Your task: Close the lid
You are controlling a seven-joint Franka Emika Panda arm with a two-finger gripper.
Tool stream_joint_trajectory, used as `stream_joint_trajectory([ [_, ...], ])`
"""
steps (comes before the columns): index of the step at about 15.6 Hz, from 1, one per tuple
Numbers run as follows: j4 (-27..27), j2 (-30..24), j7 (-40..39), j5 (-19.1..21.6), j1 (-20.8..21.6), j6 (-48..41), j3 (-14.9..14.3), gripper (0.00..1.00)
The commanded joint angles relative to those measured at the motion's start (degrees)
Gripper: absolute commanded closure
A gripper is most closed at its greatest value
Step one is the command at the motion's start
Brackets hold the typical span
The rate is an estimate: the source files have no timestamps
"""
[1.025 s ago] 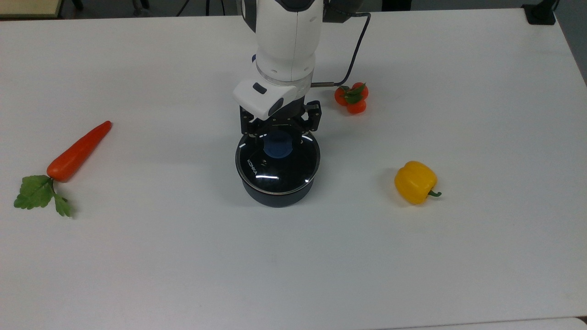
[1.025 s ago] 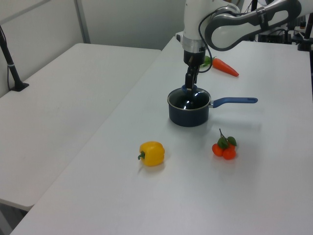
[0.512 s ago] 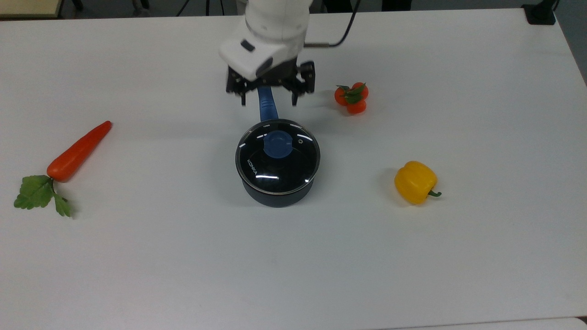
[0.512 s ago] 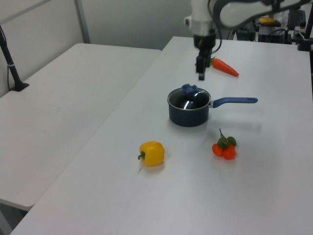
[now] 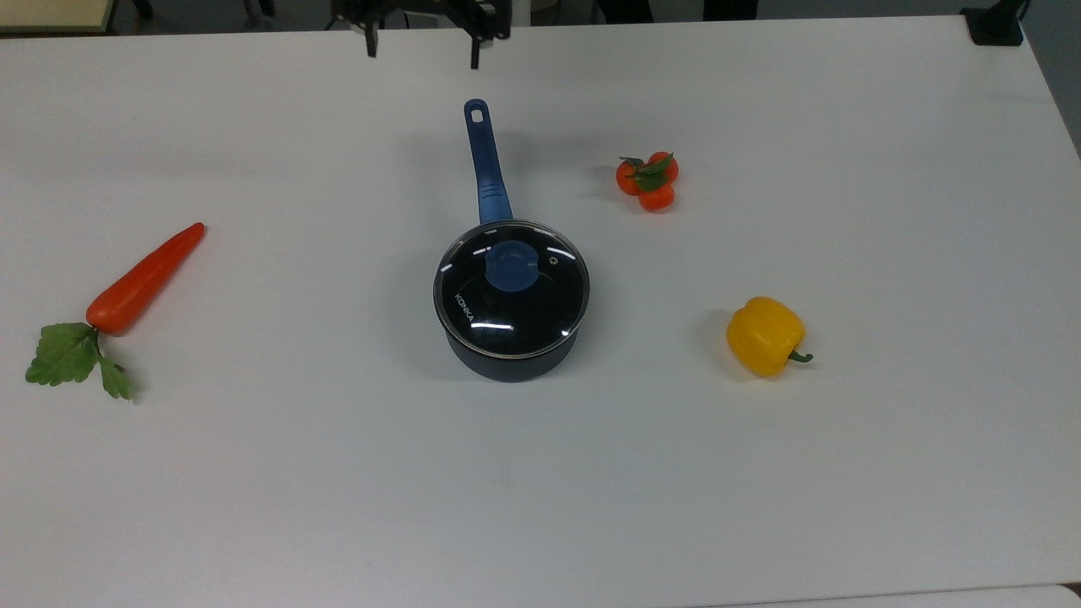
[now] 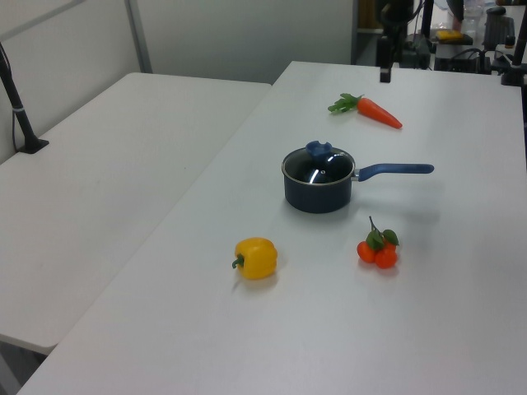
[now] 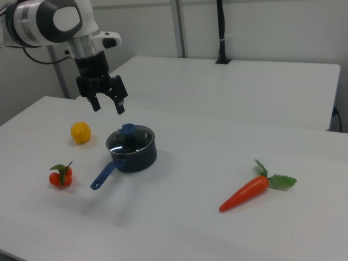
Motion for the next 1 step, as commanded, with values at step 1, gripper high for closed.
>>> stream_joint_trajectory([
  [1,-3.76,-3.40,0.26,-0.07,-1.03,0.32,-0.09,0.00],
])
